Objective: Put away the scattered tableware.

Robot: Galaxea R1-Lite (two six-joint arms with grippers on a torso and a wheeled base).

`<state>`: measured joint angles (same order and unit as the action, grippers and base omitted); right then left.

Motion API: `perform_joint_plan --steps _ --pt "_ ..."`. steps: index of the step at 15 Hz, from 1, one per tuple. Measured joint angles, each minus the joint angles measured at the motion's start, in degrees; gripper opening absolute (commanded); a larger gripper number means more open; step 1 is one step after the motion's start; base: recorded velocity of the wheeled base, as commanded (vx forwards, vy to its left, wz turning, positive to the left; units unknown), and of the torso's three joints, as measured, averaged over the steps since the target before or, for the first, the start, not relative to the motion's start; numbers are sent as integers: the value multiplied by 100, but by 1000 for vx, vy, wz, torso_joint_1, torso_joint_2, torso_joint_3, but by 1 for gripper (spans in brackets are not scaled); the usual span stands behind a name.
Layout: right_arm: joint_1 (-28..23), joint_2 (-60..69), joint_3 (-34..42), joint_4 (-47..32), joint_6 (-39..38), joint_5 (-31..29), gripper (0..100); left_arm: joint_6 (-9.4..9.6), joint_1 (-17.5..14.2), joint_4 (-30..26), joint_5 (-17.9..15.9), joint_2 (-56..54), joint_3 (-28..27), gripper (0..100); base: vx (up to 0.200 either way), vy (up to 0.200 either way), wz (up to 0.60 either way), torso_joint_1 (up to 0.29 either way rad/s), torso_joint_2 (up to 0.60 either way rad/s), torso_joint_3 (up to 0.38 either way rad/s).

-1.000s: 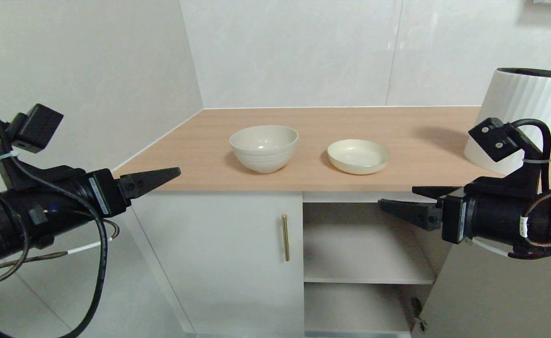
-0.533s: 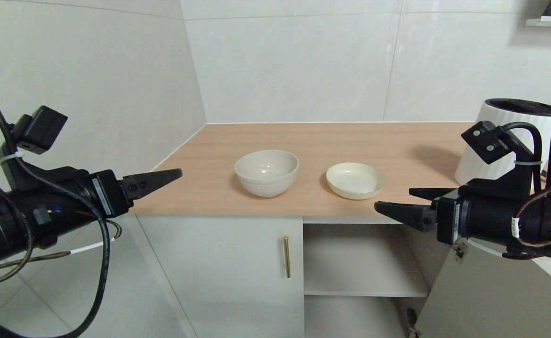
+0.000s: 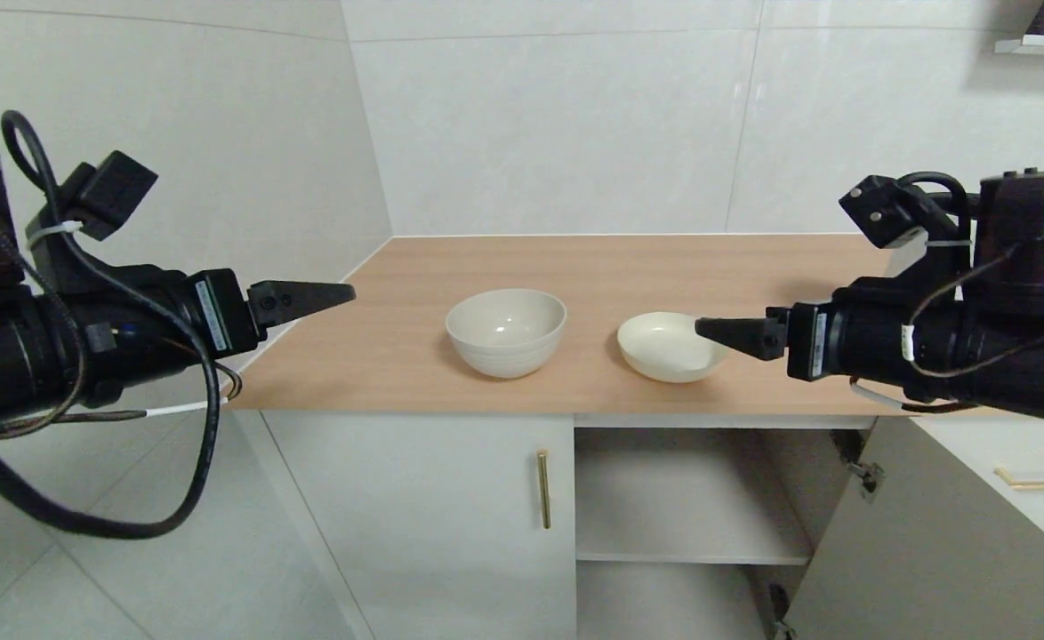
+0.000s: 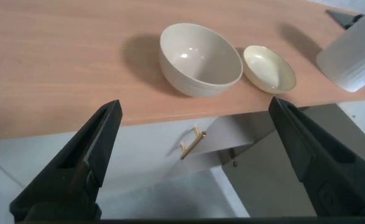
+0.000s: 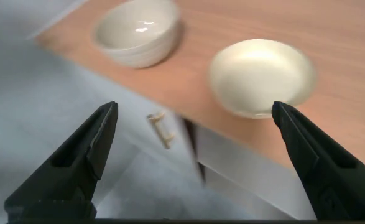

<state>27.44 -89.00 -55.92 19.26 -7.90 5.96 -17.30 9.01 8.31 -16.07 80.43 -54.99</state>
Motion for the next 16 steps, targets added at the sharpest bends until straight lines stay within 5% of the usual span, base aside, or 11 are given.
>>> perform_joint_plan --steps 4,6,9,16 --pt "-85 -562 -1282 -1456 -494 -795 100 -13 166 -2069 397 495 -1457 100 0 0 0 0 0 0" --pt "-160 -772 -1392 -1335 -692 -965 100 -178 505 -2566 1358 898 -2075 100 0 0 0 0 0 0" --pt "-208 -926 -1343 -1256 -703 -1252 100 -1091 1031 -1955 2249 1576 -2337 100 0 0 0 0 0 0" --pt "-206 -1113 -1282 -1226 -688 -1474 100 -1258 1274 -514 2482 2651 -2216 100 0 0 0 0 0 0"
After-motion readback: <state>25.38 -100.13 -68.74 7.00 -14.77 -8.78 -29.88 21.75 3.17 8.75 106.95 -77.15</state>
